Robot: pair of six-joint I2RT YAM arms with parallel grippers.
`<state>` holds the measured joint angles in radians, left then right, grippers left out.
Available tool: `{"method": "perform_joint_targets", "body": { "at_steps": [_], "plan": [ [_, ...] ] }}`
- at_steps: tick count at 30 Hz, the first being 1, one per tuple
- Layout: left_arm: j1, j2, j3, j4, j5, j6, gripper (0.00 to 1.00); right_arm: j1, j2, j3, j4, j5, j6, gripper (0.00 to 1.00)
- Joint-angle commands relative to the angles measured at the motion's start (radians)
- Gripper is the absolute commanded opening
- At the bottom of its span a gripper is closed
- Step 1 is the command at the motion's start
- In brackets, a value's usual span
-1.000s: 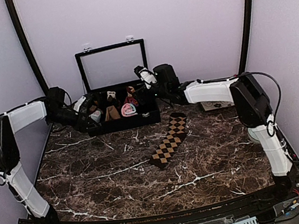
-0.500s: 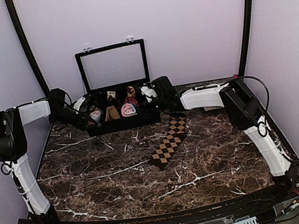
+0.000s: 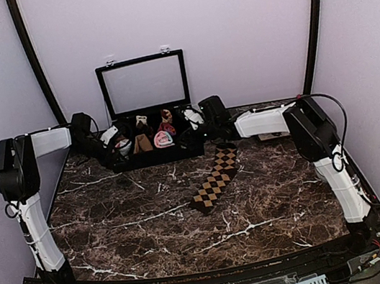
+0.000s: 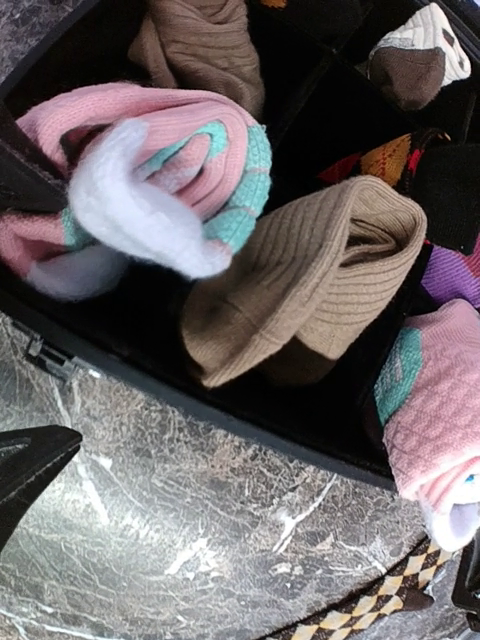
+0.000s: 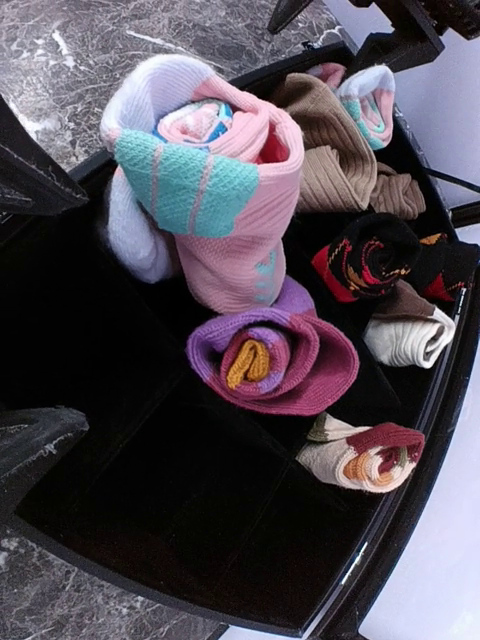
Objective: Roll the socks
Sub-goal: Move the storage box to the center of the board.
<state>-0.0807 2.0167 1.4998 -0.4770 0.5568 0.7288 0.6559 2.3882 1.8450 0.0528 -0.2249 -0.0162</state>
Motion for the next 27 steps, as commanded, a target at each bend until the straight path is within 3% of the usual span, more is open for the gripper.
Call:
{"method": "perform_joint_targets", "body": {
  "at_steps": [1,5,10,14,22,27],
  "plan": [
    [0.000,0.017,0.026,-0.002,-0.067,0.046,0.74,-0.007,-0.011,-0.030,-0.122,-0.046,0.000,0.63],
    [-0.003,0.015,0.027,-0.022,-0.095,0.072,0.59,-0.009,-0.014,-0.036,-0.151,-0.064,-0.012,0.58],
    [-0.004,0.006,0.009,-0.054,-0.110,0.103,0.30,-0.013,-0.024,-0.058,-0.181,-0.075,-0.034,0.52],
    [-0.012,0.001,-0.004,-0.081,-0.107,0.121,0.01,-0.016,-0.035,-0.085,-0.192,-0.099,-0.042,0.46],
    [-0.070,-0.022,-0.026,-0.193,-0.089,0.209,0.00,-0.019,-0.080,-0.167,-0.220,-0.154,-0.070,0.40],
    [-0.103,-0.061,-0.088,-0.246,-0.078,0.254,0.00,-0.019,-0.181,-0.294,-0.145,-0.154,-0.092,0.49]
  ]
}}
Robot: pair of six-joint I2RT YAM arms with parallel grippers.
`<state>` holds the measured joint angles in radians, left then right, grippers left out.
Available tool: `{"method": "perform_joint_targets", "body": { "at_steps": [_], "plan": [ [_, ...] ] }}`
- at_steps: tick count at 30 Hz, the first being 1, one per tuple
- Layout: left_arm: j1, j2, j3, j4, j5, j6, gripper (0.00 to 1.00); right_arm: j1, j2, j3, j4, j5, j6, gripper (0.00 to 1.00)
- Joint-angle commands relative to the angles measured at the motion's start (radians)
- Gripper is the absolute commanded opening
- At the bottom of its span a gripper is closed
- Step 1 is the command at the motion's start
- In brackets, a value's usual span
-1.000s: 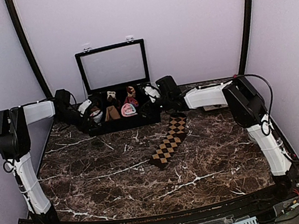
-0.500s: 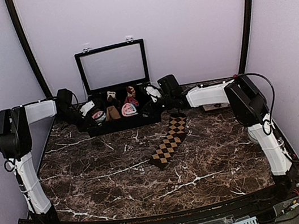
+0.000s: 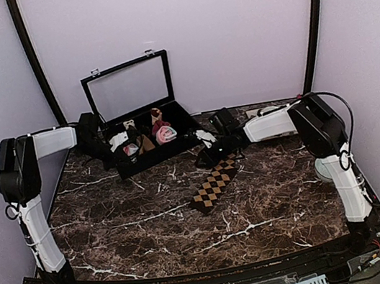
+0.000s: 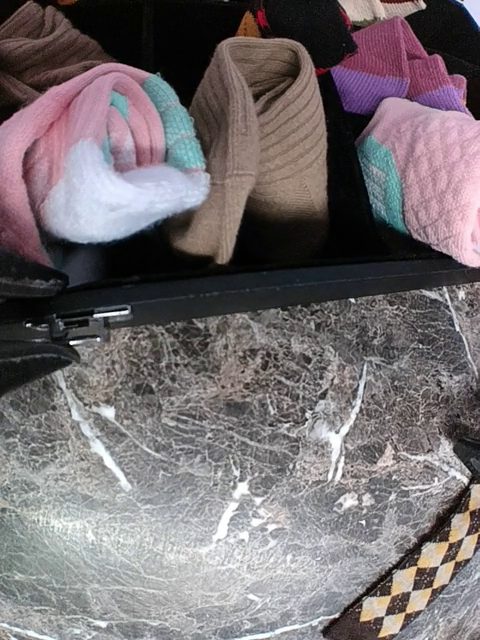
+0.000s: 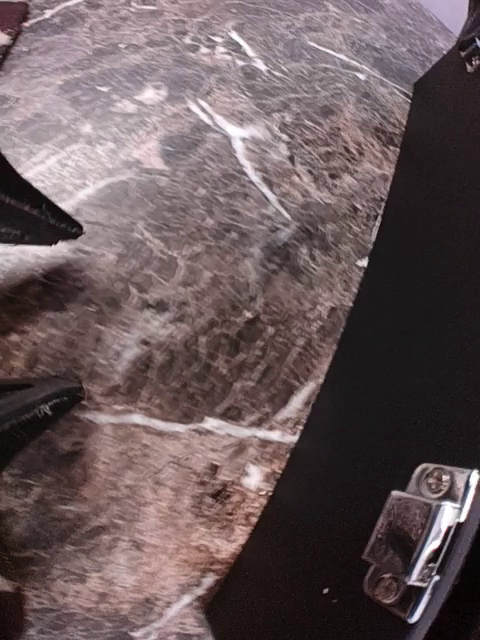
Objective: Roll the socks
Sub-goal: Move the storage box to the center of the board.
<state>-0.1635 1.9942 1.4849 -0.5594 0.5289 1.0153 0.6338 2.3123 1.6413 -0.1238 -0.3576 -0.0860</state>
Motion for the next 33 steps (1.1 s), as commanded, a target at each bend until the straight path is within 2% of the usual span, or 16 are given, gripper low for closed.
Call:
{"method": "perform_joint_targets", "body": {
  "at_steps": [1,8,12,16,27,33],
  "plan": [
    [-0.027,-0.051,-0.090,-0.175,-0.047,-0.023,0.00,0.004,-0.131,-0.121,0.062,-0.016,-0.026,0.51],
    [-0.063,-0.142,-0.225,-0.239,-0.001,0.039,0.00,0.037,-0.268,-0.204,0.164,-0.006,-0.074,0.62],
    [-0.081,-0.193,-0.296,-0.261,0.003,0.061,0.00,0.081,-0.272,-0.178,0.181,0.014,-0.096,0.70],
    [-0.087,-0.243,-0.341,-0.297,0.013,0.086,0.00,0.105,-0.233,-0.115,0.181,-0.039,-0.090,0.75],
    [-0.098,-0.374,-0.478,-0.355,0.031,0.132,0.00,0.194,-0.148,0.016,0.117,-0.012,-0.159,0.78],
    [-0.097,-0.431,-0.541,-0.367,0.008,0.161,0.00,0.229,-0.137,0.028,0.075,-0.013,-0.231,0.81]
  ]
}}
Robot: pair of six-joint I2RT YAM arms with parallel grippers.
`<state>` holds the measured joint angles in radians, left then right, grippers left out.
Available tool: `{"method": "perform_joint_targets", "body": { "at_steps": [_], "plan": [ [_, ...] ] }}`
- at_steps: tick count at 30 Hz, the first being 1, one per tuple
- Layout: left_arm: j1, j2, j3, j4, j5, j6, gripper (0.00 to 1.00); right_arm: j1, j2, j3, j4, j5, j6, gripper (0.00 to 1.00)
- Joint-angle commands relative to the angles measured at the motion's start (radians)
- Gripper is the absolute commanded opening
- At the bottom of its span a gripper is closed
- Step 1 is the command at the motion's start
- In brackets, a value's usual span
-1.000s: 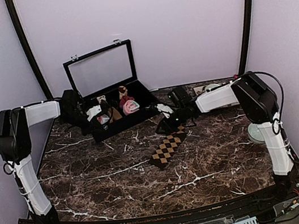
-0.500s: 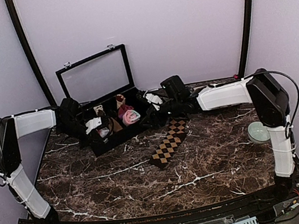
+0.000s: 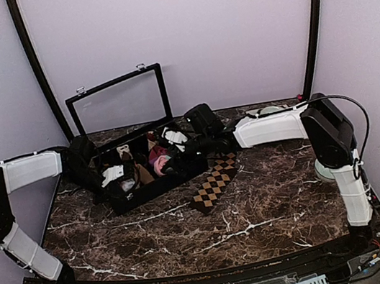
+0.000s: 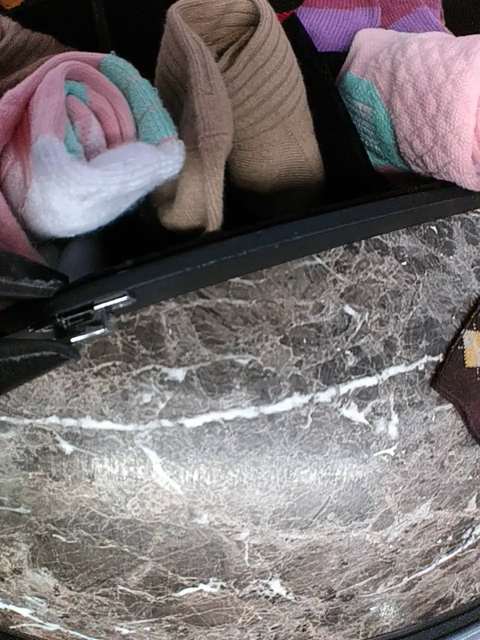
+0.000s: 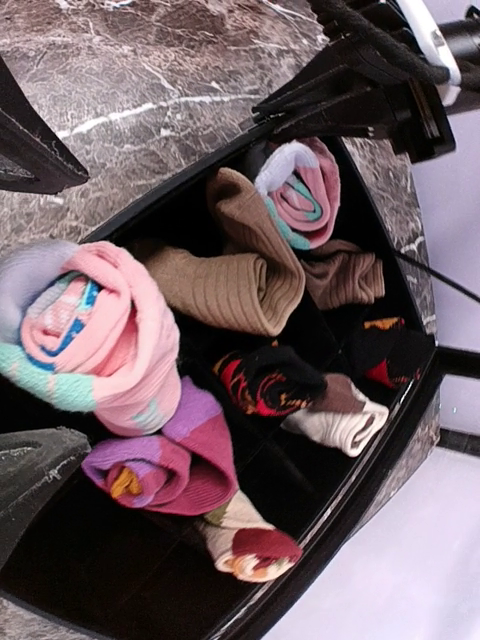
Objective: Roll the socks
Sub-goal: Move the storage box to the center of the board, then adjust the sock in the storage box.
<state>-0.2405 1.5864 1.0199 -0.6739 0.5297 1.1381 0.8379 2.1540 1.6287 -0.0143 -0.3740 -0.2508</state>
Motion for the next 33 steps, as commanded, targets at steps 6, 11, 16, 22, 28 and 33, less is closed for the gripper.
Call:
{"method": "perform_joint_targets", "body": {
  "at_steps": [6,11,16,22,28,33],
  "plan": [
    [-0.021,-0.072,-0.115,-0.246,-0.031,0.054,0.02,0.039,0.062,0.105,-0.098,0.034,-0.101,0.80],
    [-0.020,-0.114,-0.128,-0.223,-0.043,0.034,0.28,0.041,0.103,0.165,-0.145,0.049,-0.107,0.75],
    [-0.020,-0.151,-0.113,-0.234,-0.042,0.017,0.40,0.041,0.111,0.175,-0.178,0.061,-0.124,0.74],
    [-0.019,-0.177,-0.075,-0.254,-0.014,-0.021,0.46,0.040,0.104,0.179,-0.179,0.062,-0.129,0.55],
    [-0.009,-0.215,-0.008,-0.261,-0.001,-0.093,0.47,0.012,0.153,0.311,-0.306,-0.021,-0.116,0.33],
    [0.034,-0.246,0.039,-0.294,0.052,-0.132,0.47,-0.008,0.195,0.406,-0.416,-0.089,-0.122,0.15]
  ]
}}
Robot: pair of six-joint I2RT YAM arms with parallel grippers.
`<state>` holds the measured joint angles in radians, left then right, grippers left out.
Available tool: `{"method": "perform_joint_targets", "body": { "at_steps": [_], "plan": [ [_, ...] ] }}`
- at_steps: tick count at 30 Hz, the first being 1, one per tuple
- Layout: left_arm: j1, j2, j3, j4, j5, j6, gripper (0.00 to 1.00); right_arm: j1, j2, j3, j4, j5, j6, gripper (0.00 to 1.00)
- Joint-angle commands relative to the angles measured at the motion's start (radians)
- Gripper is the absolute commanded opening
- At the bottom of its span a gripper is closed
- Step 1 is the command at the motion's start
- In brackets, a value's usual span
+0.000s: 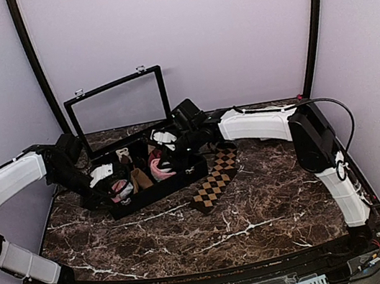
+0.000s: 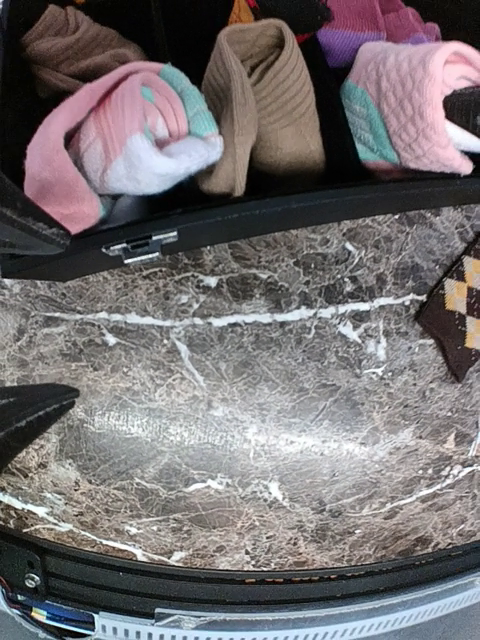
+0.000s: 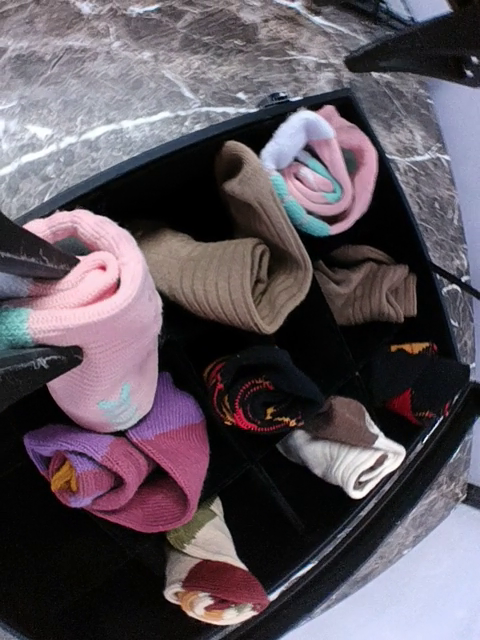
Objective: Roll the socks
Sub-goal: Adjust the sock in the storage box.
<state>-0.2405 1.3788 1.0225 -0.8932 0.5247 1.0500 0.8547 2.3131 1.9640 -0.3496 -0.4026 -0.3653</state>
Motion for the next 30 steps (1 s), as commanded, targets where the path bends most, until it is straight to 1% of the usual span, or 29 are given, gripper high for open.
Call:
{"method": "perform_joint_targets", "body": {
  "at_steps": [1,3,7,11,19,25,30],
  "plan": [
    [0.049,-0.044,0.041,-0.077,0.069,-0.050,0.47,-0.028,0.043,0.082,-0.098,-0.073,-0.007,0.12],
    [0.091,-0.053,0.047,-0.073,0.088,-0.064,0.47,-0.038,0.055,0.107,-0.127,-0.099,-0.004,0.07],
    [0.196,-0.052,0.031,-0.009,0.082,-0.106,0.45,-0.055,0.082,0.156,-0.185,-0.158,0.005,0.00],
    [0.232,-0.029,-0.019,0.104,-0.002,-0.188,0.43,-0.064,0.095,0.195,-0.249,-0.190,-0.006,0.00],
    [0.272,0.025,-0.046,0.202,-0.038,-0.237,0.42,-0.077,0.096,0.205,-0.321,-0.205,-0.020,0.00],
    [0.295,0.047,-0.062,0.235,-0.071,-0.239,0.41,-0.071,0.170,0.293,-0.340,-0.146,0.012,0.00],
    [0.310,0.058,-0.074,0.261,-0.099,-0.242,0.41,-0.054,0.213,0.316,-0.329,-0.074,0.035,0.00]
  ]
}}
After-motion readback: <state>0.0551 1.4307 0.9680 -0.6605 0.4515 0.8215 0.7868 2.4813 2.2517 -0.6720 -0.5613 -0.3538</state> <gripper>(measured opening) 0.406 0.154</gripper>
